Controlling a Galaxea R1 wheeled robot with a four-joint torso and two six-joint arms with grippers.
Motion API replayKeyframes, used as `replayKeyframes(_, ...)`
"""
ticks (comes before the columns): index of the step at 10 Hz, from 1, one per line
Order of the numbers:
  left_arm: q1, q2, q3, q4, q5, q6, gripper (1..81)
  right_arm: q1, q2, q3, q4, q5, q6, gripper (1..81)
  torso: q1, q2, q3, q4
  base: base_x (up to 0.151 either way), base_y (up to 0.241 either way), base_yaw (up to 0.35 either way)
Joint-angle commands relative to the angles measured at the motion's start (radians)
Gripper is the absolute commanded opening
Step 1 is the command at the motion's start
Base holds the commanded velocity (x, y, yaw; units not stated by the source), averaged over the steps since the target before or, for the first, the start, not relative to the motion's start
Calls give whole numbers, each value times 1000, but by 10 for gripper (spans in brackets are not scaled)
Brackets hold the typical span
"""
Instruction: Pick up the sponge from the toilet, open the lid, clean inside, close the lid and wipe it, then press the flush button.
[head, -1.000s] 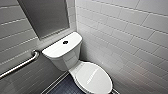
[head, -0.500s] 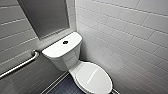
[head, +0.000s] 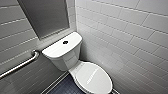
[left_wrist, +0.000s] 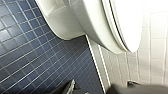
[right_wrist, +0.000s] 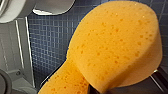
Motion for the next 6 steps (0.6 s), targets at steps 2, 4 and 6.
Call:
replayKeyframes(2, -131, 92, -69, -4, 0, -103, 811, -22, 5, -24, -26, -47, -4, 10, 0, 0, 0, 0, 0, 0, 0)
replayKeyframes(4, -146, 135, -98, 1, 0, -104, 811, -22, 25, -35, -27, -48, -4, 10, 0, 0, 0, 0, 0, 0, 0)
replayKeyframes(6, -163, 164, -132, -5, 0, -115, 811, -22, 37, -38, -27, -48, -4, 10, 0, 0, 0, -96, 0, 0, 0)
